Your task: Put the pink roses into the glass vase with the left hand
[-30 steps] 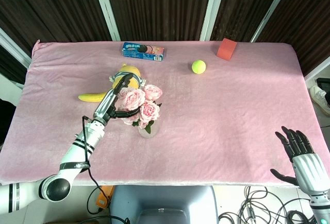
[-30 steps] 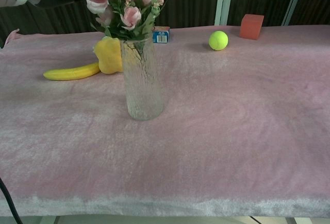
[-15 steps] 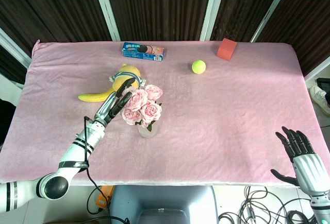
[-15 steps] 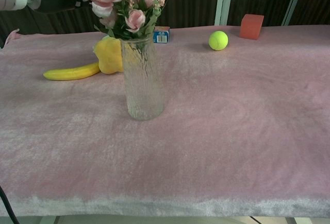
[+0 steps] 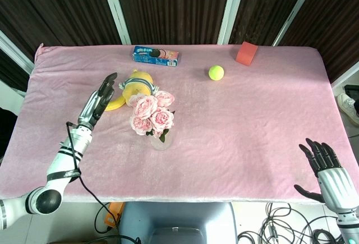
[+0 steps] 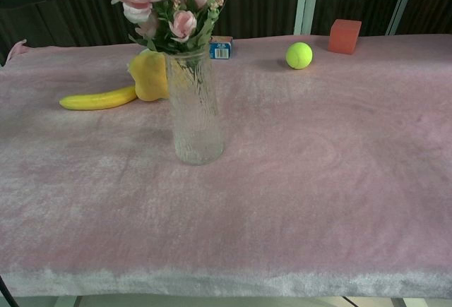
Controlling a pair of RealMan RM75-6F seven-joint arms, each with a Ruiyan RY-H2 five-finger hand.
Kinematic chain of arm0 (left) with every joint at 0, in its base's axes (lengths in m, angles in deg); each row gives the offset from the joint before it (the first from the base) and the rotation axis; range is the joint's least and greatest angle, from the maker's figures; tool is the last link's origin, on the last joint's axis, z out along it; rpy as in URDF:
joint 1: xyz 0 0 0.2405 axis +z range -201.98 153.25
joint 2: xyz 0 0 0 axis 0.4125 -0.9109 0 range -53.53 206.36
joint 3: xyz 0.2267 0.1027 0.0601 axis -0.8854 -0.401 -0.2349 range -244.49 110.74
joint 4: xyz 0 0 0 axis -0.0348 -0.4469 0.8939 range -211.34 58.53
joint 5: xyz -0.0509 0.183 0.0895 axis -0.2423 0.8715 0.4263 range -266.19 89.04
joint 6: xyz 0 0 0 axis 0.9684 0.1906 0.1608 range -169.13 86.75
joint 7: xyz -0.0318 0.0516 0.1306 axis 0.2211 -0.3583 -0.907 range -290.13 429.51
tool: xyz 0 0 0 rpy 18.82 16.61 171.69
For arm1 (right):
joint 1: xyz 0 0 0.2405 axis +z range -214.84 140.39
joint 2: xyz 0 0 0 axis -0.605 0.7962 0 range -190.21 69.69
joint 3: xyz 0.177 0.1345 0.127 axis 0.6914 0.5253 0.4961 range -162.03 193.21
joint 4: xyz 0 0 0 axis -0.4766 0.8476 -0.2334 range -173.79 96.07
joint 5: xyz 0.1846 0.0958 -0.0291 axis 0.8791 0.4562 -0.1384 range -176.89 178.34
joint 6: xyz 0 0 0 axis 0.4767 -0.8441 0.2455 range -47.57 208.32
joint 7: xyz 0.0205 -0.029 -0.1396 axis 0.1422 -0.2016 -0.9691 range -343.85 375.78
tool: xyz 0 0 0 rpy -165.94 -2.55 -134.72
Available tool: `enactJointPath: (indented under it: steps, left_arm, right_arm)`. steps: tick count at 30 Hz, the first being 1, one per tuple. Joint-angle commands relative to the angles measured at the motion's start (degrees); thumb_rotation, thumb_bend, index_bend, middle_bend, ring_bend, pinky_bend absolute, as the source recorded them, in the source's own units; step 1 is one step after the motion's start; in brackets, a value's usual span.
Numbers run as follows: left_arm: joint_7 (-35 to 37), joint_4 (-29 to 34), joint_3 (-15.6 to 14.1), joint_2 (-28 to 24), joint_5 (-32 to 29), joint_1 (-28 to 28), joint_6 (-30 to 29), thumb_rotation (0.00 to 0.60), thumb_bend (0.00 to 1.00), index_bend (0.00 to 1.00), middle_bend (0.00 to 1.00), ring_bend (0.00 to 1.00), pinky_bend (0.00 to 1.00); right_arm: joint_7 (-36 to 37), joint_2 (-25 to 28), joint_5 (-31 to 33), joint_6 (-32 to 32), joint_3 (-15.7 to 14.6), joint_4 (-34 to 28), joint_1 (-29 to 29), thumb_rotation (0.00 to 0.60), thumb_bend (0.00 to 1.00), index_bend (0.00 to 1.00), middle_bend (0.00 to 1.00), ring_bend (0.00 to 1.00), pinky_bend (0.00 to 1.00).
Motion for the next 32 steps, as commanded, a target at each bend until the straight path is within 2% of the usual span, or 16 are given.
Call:
enactJointPath:
  steps: [1,6,8,10,12,13,15,17,19,21,25,32]
  left_arm:
    - [-1.12,-3.81,-4.36,-1.76,7.35,3.51,0.13,0.08,0.25,0.0,0.0,0.0,0.0]
    - [4.81,-11.39,-10.42,-2.72,19.67,10.89,-3.32,0.195,0.31,0.0,0.0,0.0,0.0]
    - [7.24,-14.25,-12.79,-3.0,24.02,13.53,-5.3,0.221,0.34,0.0,0.0,0.0,0.0]
    - [7.28,-18.16,-16.25,-3.1,28.82,16.35,-8.06,0.257,0.38,0.0,0.0,0.0,0.0]
    - [4.29,-22.05,-18.66,-2.09,31.71,18.62,-11.84,0.334,0.39,0.0,0.0,0.0,0.0]
    - [-0.19,-25.36,-20.22,-0.66,33.22,20.41,-15.4,0.392,0.4,0.0,0.0,0.0,0.0]
    - [-8.96,-31.12,-22.35,3.46,35.15,24.34,-23.42,0.471,0.4,0.0,0.0,0.0,0.0]
    - [-12.85,-33.85,-23.6,6.19,36.34,27.0,-28.24,0.553,0.39,0.0,0.0,0.0,0.0]
    - [-12.73,-36.18,-24.62,8.79,39.15,29.39,-33.94,0.589,0.39,0.0,0.0,0.0,0.0]
    - [-12.4,-37.24,-25.96,9.08,41.7,30.29,-35.98,0.6,0.39,0.0,0.0,0.0,0.0]
    - [-13.58,-36.45,-26.52,9.09,45.7,31.58,-41.35,0.6,0.39,0.0,0.0,0.0,0.0]
    - [-17.44,-37.99,-26.48,10.95,46.38,31.8,-41.2,0.6,0.39,0.0,0.0,0.0,0.0]
  right_arm:
    - [0.13,0.09,0.07,0.01,0.0,0.01,-0.01,0.6,0.1,0.0,0.0,0.0,0.0]
    - [-0.4,-0.08,0.0,0.41,-0.28,0.16,-0.03,0.6,0.1,0.0,0.0,0.0,0.0]
    - [-1.03,-0.25,0.05,0.69,-0.31,0.07,0.02,0.6,0.1,0.0,0.0,0.0,0.0]
    - [-1.74,-0.45,0.32,1.05,-0.28,-0.14,0.07,0.6,0.1,0.0,0.0,0.0,0.0]
    - [-2.41,-0.66,0.67,1.39,-0.21,-0.29,0.12,0.6,0.1,0.0,0.0,0.0,0.0]
    - [-2.9,-0.83,0.95,1.73,-0.16,-0.36,0.18,0.6,0.1,0.0,0.0,0.0,0.0]
    - [-3.77,-1.18,1.42,2.5,-0.16,-0.54,0.34,0.6,0.1,0.0,0.0,0.0,0.0]
    - [-4.6,-1.49,1.73,3.14,-0.16,-0.63,0.51,0.6,0.1,0.0,0.0,0.0,0.0]
    - [-5.58,-1.82,2.04,3.83,-0.05,-0.8,0.8,0.6,0.1,0.0,0.0,0.0,0.0]
    - [-6.43,-2.13,2.36,4.09,0.24,-1.05,1.01,0.6,0.1,0.0,0.0,0.0,0.0]
    - [-7.19,-2.47,2.37,3.73,0.38,-1.27,0.9,0.6,0.1,0.0,0.0,0.0,0.0]
    - [-7.19,-2.45,2.39,3.5,0.36,-1.09,0.8,0.6,0.1,0.0,0.0,0.0,0.0]
